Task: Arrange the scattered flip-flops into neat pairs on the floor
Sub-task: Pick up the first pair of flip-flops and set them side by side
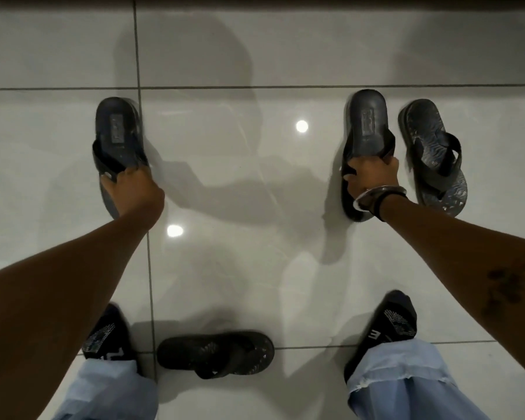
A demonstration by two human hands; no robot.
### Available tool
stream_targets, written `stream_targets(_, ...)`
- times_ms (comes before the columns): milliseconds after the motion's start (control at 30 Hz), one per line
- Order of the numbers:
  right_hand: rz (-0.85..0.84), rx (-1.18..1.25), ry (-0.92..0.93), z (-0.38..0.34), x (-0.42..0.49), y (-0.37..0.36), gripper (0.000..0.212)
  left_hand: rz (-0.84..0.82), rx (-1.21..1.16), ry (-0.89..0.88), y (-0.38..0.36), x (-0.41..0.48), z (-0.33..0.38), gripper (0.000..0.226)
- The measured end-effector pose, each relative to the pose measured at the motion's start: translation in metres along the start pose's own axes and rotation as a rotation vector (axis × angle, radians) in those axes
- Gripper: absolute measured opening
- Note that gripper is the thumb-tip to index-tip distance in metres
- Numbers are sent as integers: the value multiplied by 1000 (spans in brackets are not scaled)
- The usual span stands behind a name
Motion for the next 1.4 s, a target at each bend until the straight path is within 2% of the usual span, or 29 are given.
stream_targets(100, -35, 110, -123, -19, -2, 8, 23, -4, -50, -35, 2, -3, -1, 11)
stream_targets(233, 80, 355, 7, -76, -17, 24, 13, -15, -199, -52, 7, -6, 0, 15)
stream_targets(367, 15, 193, 173, -166, -28, 23, 21, -53, -436, -45, 15, -6, -5, 19)
stream_targets(467, -40, 200, 268, -234, -43, 14, 24, -87, -395, -126, 17, -6, -11, 21)
stream_targets(600, -87, 141, 372, -298, -67, -1, 21, -96, -399, -140, 19, -4, -28, 23)
stream_targets(733, -103, 131, 359, -331, -86, -10, 15, -86, -390, -239, 14, -2, -45, 19)
stream_targets(867, -88, 156, 368, -338, -90, -17, 15, -35, -512, -182, 6, -6, -45, 27)
stream_targets(1133, -79, 215, 458, -328, -85, -19, 22, -36, -627, -152, 13, -11, -43, 25)
stream_targets(1267, 46, 398, 449, -297, -95, -10, 27, 66, -580, -84, 17, -26, -43, 28)
stream_targets(1333, 29, 377, 426, -271, -105, -9, 29, 90, -531, -64, 15, -54, -43, 24)
stream_targets(1400, -37, 266, 383, -237, -118, -13, 32, 23, -484, -122, 7, -101, -43, 24)
Point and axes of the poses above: each hand's wrist, its own x-axis towards the middle knuckle, its own y-axis out of the back of the hand, z = x × y, the point moved 1 cm from there along x, towards the middle knuckle, and after that the axes turned 7 degrees about -y, right-handed, at the moved point
